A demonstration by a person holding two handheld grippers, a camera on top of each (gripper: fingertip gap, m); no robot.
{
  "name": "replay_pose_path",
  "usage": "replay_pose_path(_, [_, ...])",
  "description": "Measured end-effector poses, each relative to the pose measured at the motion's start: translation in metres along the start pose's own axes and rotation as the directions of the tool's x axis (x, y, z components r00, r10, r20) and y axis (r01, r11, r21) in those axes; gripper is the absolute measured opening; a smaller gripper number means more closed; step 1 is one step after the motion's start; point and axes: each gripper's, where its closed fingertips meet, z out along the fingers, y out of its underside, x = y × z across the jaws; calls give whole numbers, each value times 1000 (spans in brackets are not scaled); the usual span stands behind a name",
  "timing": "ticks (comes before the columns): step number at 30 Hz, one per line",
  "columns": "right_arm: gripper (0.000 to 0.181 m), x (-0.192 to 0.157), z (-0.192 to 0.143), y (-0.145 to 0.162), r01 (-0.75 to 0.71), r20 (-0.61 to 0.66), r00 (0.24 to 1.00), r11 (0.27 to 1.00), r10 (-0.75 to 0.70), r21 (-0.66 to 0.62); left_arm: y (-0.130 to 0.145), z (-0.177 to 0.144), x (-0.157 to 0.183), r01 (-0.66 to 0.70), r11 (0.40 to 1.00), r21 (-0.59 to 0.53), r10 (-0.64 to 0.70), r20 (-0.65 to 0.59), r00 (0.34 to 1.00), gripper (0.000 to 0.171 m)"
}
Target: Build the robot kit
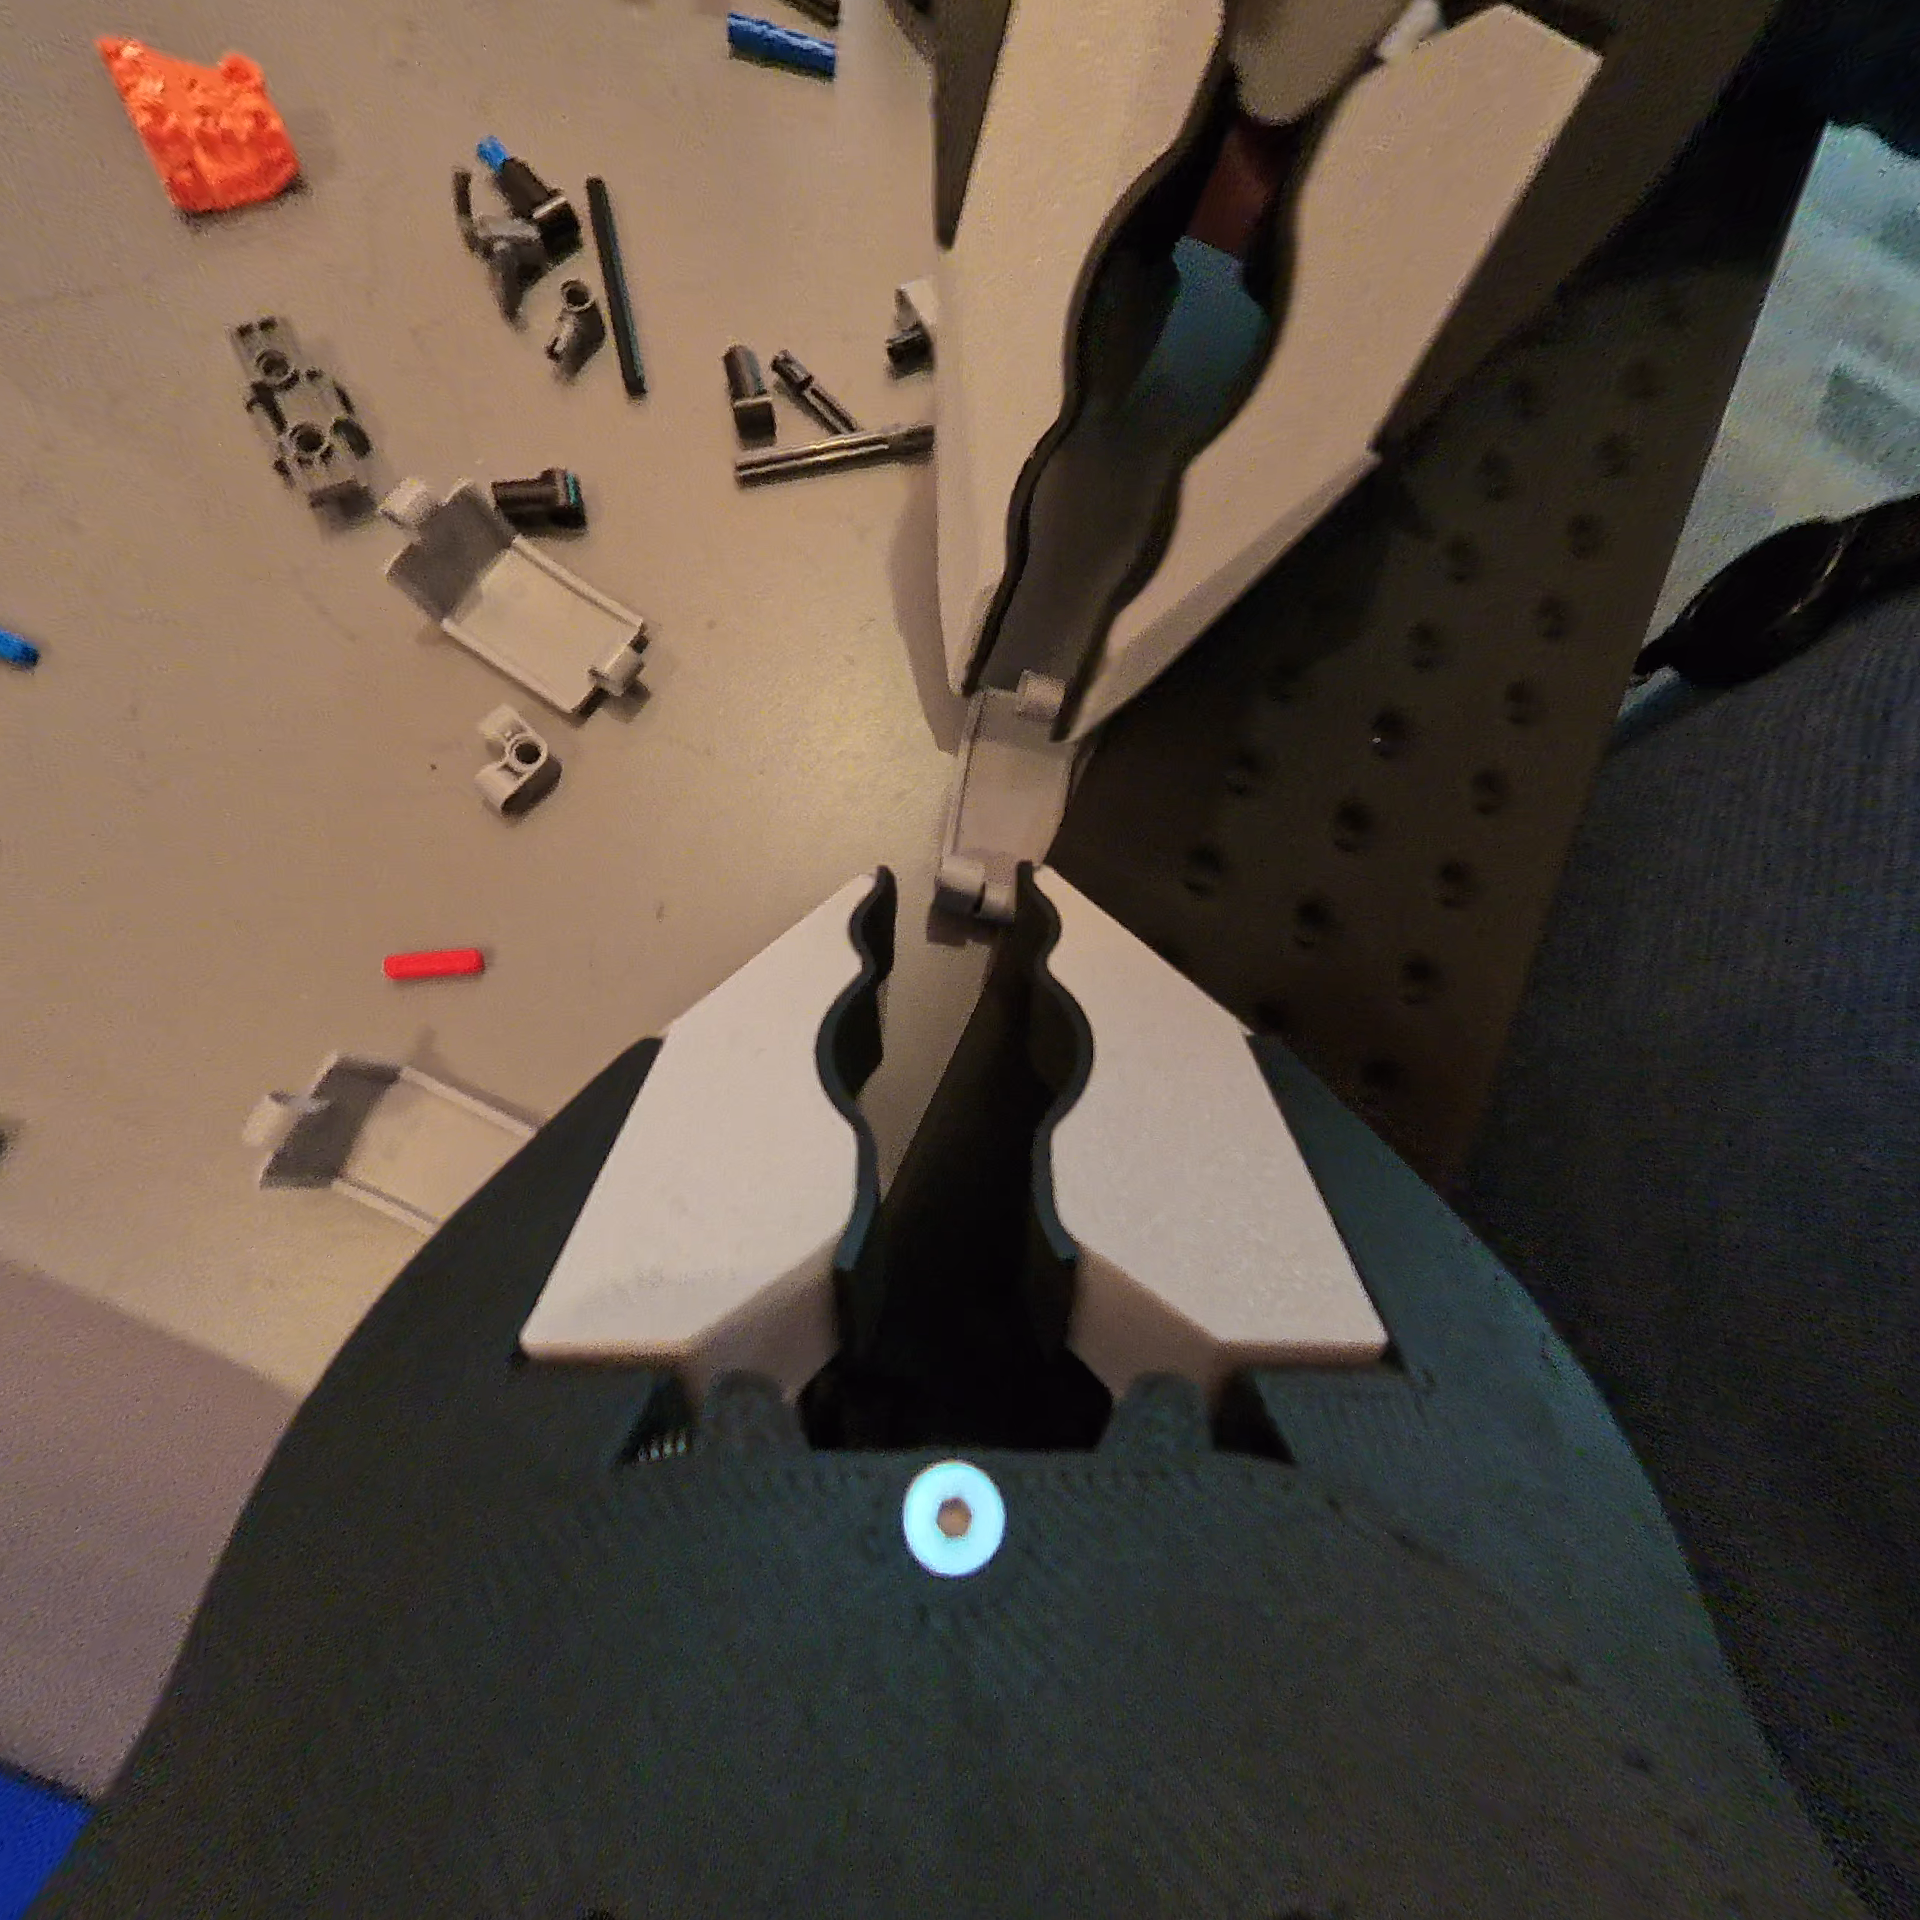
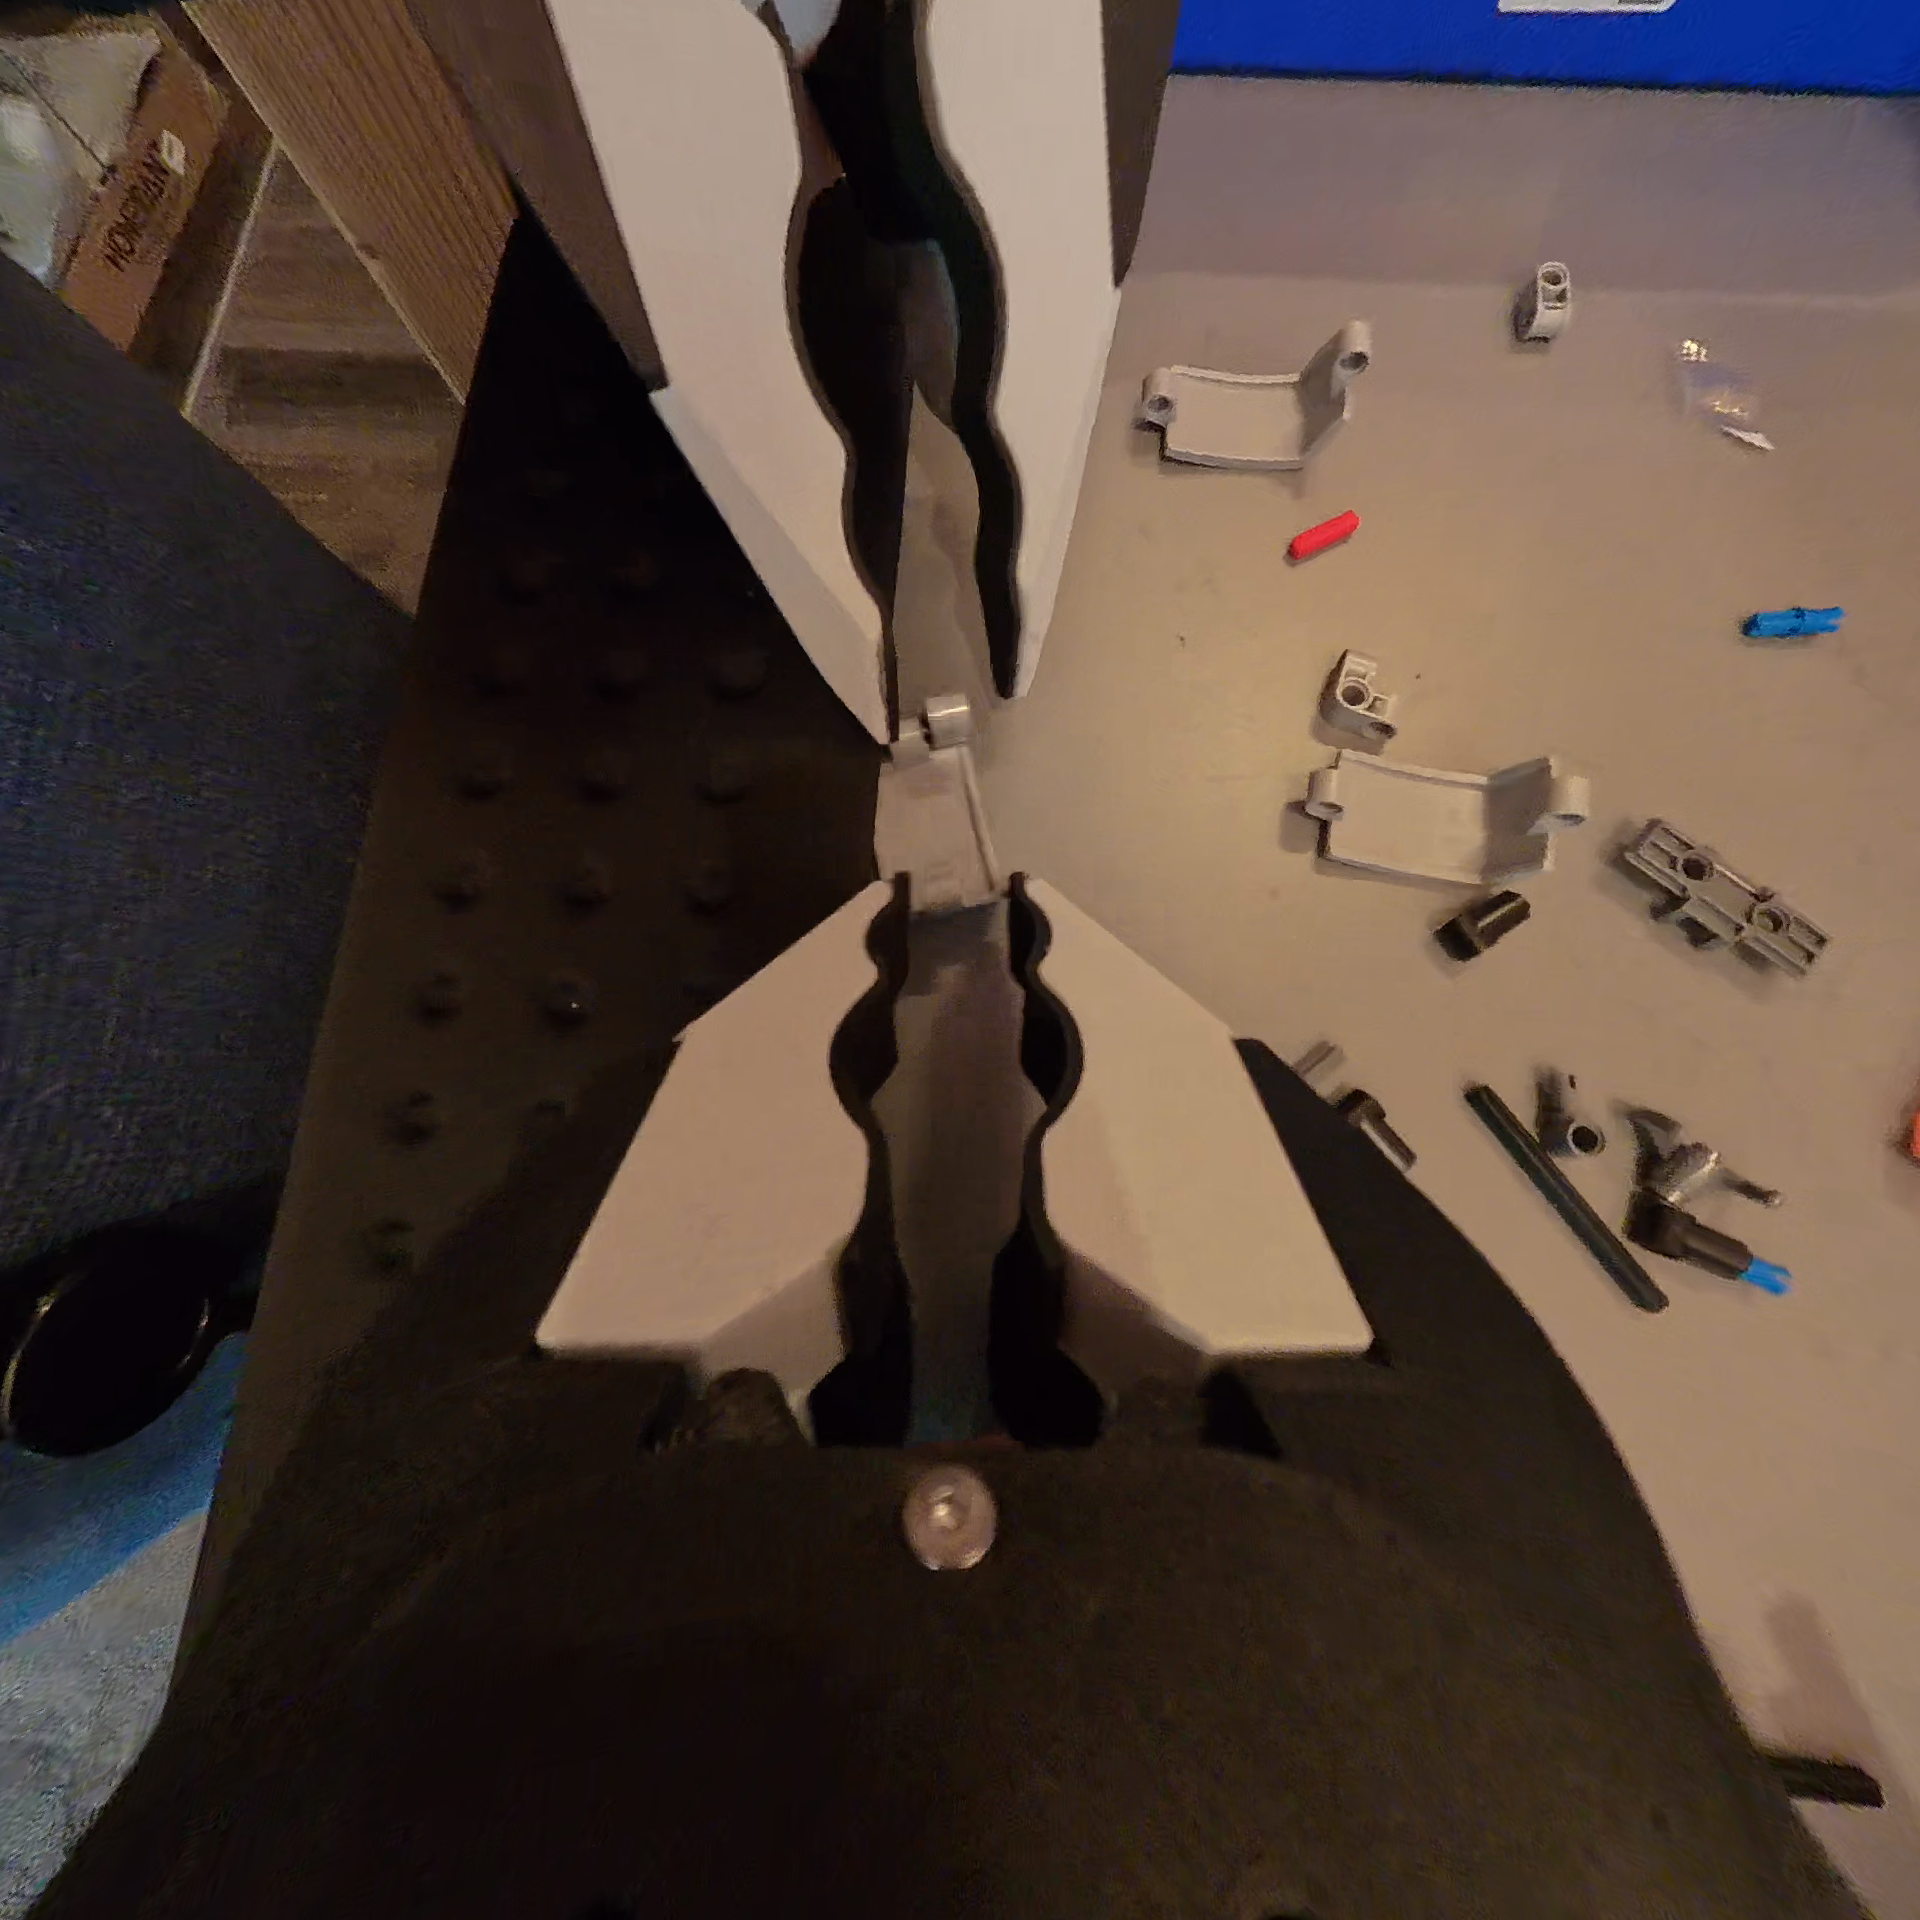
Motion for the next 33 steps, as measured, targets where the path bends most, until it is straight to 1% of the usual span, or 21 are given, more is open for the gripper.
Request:
replay_pose_path(3, [14,3,3,0,9,-1,1000,1000,-9,-10,1,5,1,-50,999,-16,50,-11,999,12])
replay_pose_path(4, [14,4,3,0,1,-3,1000,1000,-1,-15,2,6,0,-48,999,-19,47,-13,999,12])
replay_pose_path(6, [13,10,2,-1,-5,-41,999,1000,4,-16,1,6,-3,-48,999,-20,48,-7,999,19])
replay_pose_path(10, [14,21,1,2,-37,-67,997,999,37,-10,-1,9,-9,-54,998,-28,53,-21,998,28])
replay_pose_path(12, [14,21,0,3,-41,-59,997,999,40,-13,-2,10,-9,-69,997,-29,68,-21,997,27])
replay_pose_path(15, [13,22,-1,4,-38,-59,998,999,37,-12,-3,11,-13,-77,997,-29,77,-6,997,15])
replay_pose_path(17, [13,23,-1,4,-39,-63,997,999,39,-8,-3,13,-13,-93,995,-32,93,-8,996,15])
replay_pose_path(19, [13,24,-3,5,-41,-66,997,999,40,-9,-4,14,-13,-143,989,-35,143,11,990,14])
replay_pose_path(22, [13,26,-4,5,-41,-71,997,999,40,-4,-4,17,-13,-180,983,-41,182,29,983,13])
replay_pose_path(27, [13,30,-8,7,-41,-102,994,999,41,-5,-9,20,-17,-171,985,-25,172,41,984,13])
replay_pose_path(31, [13,38,-21,5,-95,-148,984,995,98,25,-26,16,-25,-89,994,65,87,40,995,14])
replay_pose_path(32, [13,40,-24,5,-110,-163,980,993,114,31,-30,14,-27,-74,994,80,71,45,997,17])
replay_pose_path(33, [13,43,-28,7,-128,-180,975,991,132,31,-32,13,-30,-71,994,84,65,65,996,25])
